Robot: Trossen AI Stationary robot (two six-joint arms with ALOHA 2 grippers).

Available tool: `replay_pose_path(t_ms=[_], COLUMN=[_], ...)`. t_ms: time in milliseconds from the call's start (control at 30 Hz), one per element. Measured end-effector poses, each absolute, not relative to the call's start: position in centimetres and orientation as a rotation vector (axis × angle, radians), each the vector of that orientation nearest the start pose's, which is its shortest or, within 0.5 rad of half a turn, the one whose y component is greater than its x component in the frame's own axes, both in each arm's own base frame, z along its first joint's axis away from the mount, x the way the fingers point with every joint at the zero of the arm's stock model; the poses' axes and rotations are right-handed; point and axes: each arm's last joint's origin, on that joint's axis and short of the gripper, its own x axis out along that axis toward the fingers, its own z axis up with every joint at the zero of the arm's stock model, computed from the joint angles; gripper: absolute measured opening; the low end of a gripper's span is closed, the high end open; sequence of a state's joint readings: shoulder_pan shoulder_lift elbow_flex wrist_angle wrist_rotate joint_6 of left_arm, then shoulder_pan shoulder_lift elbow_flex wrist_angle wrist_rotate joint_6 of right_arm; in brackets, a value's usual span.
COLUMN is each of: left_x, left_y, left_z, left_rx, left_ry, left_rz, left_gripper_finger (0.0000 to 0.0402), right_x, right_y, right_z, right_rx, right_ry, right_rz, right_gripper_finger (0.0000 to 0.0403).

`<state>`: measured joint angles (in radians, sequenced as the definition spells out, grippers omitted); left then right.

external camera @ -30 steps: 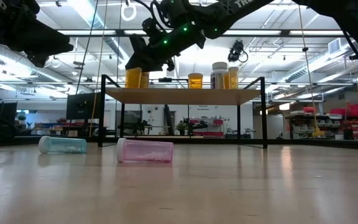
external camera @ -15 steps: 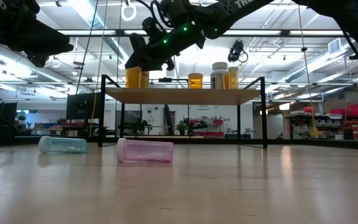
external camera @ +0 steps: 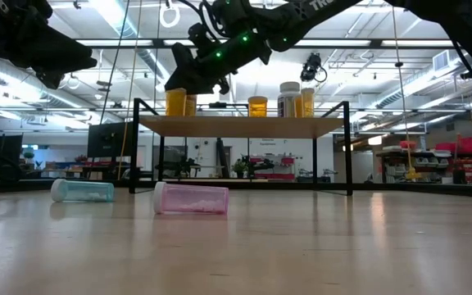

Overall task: Pick and place medicine bottles onto shelf by color
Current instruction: Put the lid into the large orange pill bottle on the shelf

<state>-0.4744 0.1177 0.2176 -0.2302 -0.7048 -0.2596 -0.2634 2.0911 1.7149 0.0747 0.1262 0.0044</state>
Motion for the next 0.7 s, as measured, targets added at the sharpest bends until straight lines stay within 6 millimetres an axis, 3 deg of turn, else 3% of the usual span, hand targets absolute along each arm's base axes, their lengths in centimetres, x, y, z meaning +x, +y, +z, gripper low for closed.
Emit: replay_pose_path(t_ms=[700], left_x=[8.38], left_y=[-2.19], left_z=[20.64], left_rx=[-0.195], left_ry=[0.082], left_rz=[0.244], left_gripper_finger=[0.013], right_x=[47.5], right_y=[-13.23], right_z=[26.95], right_rx=[0.027], right_ry=[0.308], right_rz=[-0.383], right_gripper_finger=[0.023])
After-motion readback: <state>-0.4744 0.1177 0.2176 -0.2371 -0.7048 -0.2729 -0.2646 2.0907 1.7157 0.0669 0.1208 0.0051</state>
